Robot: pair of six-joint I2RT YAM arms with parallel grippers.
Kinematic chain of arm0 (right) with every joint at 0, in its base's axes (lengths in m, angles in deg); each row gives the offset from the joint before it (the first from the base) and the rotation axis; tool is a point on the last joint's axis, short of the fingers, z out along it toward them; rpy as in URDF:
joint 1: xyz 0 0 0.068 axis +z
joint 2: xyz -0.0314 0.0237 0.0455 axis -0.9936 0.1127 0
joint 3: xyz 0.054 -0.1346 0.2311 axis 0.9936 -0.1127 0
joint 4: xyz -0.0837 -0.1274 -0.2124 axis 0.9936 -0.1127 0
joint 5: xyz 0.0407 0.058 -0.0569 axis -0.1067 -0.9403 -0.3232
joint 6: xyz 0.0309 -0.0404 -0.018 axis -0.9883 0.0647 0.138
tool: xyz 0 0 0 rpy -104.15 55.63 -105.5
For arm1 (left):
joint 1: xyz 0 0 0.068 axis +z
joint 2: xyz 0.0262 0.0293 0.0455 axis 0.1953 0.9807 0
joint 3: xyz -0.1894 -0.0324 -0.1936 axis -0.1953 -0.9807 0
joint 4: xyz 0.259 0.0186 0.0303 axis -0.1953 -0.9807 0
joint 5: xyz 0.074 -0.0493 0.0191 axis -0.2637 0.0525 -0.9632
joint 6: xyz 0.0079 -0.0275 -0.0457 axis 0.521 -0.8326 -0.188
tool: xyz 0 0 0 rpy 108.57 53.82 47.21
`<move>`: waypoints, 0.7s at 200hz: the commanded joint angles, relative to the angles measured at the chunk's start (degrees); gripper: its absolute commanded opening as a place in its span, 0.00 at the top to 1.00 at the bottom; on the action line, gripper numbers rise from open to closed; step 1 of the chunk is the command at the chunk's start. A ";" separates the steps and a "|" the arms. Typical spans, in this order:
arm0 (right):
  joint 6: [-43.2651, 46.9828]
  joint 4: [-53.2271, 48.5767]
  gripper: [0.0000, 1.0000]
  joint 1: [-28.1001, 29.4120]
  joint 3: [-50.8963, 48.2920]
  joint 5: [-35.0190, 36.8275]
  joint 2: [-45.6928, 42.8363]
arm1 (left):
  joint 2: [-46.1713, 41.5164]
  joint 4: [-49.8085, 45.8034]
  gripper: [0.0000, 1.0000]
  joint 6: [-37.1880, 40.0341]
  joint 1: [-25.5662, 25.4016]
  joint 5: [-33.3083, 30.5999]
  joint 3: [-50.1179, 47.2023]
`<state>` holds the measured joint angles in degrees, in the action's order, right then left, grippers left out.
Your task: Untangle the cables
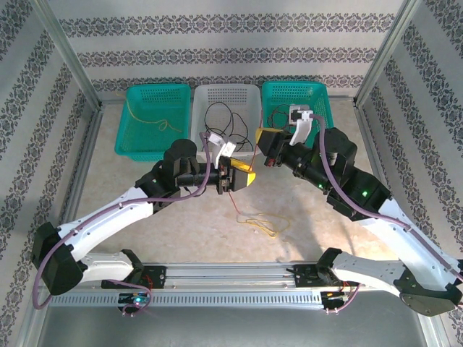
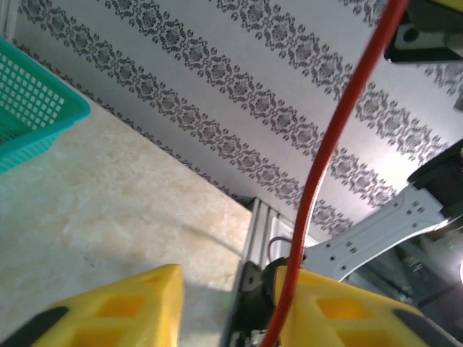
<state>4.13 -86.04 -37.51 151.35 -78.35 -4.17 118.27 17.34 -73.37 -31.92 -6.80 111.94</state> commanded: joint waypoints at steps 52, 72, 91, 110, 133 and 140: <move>-0.67 12.50 1.00 1.20 -4.33 -4.78 -5.39 | 2.44 8.24 1.00 -9.81 -0.77 -7.40 -1.39; -0.82 11.33 1.00 1.20 -5.02 -2.53 -6.28 | 1.98 14.42 1.00 -13.36 -0.77 -6.46 -2.88; -1.06 7.10 0.82 1.18 -4.32 1.41 -5.95 | 1.61 16.39 1.00 -15.20 -0.64 -6.07 -2.91; -1.69 0.10 0.43 0.38 -3.79 6.80 -4.99 | 0.97 16.75 1.00 -16.90 0.24 -6.29 -2.30; -1.34 -2.14 0.31 0.20 -6.75 4.97 -5.09 | -0.19 17.16 1.00 -21.10 3.11 -7.32 -1.85; -1.32 -2.14 0.29 0.42 -8.12 3.91 -5.44 | -0.47 17.15 1.00 -22.30 4.33 -7.36 -1.62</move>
<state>3.08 -84.47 -36.92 146.04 -75.11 -9.15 119.91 30.23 -89.65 -30.93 -12.94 109.67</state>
